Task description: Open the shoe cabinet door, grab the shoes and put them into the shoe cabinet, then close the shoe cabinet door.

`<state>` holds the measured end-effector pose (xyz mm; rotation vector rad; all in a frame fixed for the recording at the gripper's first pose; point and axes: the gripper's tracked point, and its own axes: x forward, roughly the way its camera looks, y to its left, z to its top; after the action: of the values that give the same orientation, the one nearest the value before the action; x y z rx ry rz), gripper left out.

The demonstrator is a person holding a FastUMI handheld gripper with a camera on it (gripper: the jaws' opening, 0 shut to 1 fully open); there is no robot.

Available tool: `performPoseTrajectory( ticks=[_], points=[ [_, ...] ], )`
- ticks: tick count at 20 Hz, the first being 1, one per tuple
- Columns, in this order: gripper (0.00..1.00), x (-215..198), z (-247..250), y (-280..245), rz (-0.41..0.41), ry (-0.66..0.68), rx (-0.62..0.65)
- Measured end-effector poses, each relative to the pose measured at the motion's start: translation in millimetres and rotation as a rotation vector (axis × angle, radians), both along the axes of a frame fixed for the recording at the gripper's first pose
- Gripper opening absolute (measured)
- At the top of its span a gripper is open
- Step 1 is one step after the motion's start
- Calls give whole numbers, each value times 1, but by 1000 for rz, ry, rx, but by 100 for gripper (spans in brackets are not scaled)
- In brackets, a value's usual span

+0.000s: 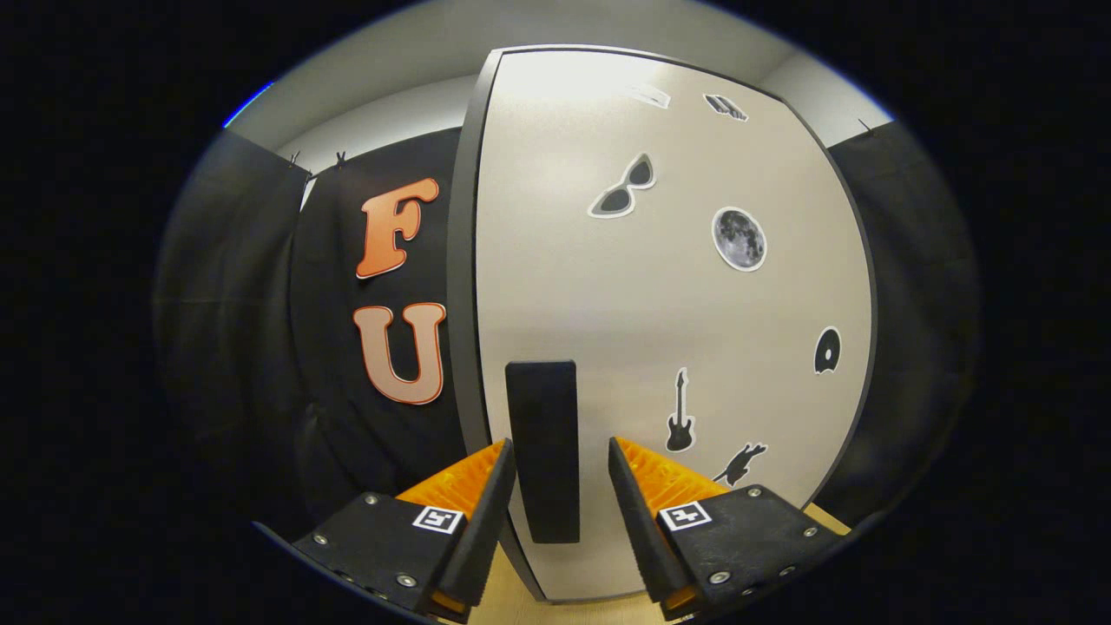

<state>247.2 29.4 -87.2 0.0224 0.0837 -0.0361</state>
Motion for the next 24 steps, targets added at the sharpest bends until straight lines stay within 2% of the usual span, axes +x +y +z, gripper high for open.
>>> performPoseTrajectory(
  ticks=[1, 4, 8, 11, 15, 19, 24],
  points=[
    [63, 0, 0, 1, 6, -1, 1],
    [38, -1, 0, 7, 32, -5, -19],
    [31, -13, 2, 8, 53, -23, -33],
    [27, -33, 5, 9, 95, -32, -17],
    [27, -89, 7, -13, 142, -23, 12],
    [27, -145, 6, -44, 143, -10, -10],
    [24, -181, 10, -72, 133, 17, -7]
  ],
)
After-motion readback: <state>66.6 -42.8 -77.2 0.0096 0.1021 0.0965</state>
